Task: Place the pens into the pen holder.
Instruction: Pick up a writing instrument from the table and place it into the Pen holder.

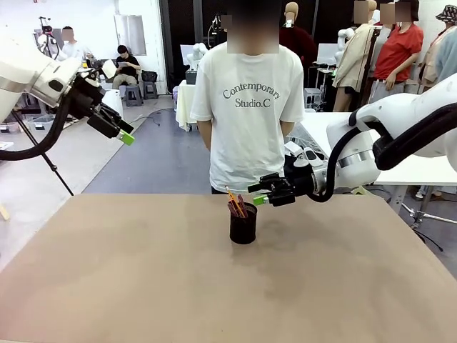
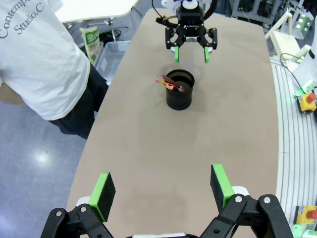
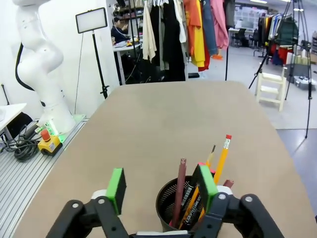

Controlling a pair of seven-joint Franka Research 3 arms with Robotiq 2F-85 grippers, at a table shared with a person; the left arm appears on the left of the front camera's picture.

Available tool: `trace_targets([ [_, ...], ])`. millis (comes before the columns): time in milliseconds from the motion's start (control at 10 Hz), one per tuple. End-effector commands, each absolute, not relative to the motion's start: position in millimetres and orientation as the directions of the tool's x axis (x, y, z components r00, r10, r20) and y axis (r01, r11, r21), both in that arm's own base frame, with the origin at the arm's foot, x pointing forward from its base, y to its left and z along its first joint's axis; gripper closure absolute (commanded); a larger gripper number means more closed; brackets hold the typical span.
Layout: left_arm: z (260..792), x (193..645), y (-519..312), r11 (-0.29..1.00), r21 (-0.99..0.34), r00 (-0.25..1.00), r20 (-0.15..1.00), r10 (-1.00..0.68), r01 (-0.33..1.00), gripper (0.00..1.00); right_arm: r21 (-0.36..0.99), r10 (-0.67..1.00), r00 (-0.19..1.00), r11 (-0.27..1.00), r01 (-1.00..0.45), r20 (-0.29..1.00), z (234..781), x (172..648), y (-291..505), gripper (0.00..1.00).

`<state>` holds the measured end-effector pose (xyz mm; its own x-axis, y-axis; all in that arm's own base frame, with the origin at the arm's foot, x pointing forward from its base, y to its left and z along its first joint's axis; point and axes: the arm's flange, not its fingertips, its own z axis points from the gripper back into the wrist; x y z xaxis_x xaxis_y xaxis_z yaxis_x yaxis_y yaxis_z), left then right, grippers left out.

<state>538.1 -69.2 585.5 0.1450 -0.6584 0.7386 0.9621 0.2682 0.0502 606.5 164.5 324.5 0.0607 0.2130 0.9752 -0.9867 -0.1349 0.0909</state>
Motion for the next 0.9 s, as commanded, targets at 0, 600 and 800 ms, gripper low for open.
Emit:
trace_targets([
  [0,586,539,-67,0.263,0.061,0.134,0.737,-0.662,0.963,0.0,0.076,0.238,0.04,-0.147,-0.986,0.971,336,610,162,0.0],
  [600,586,539,-67,0.263,0.061,0.134,0.737,-0.662,0.963,0.0,0.067,0.229,0.033,-0.142,-0.988,0.973,339,605,159,0.0],
  [800,586,539,-67,0.263,0.061,0.134,0.737,-0.662,0.963,0.0,0.067,0.229,0.033,-0.142,-0.988,0.973,339,605,159,0.0],
])
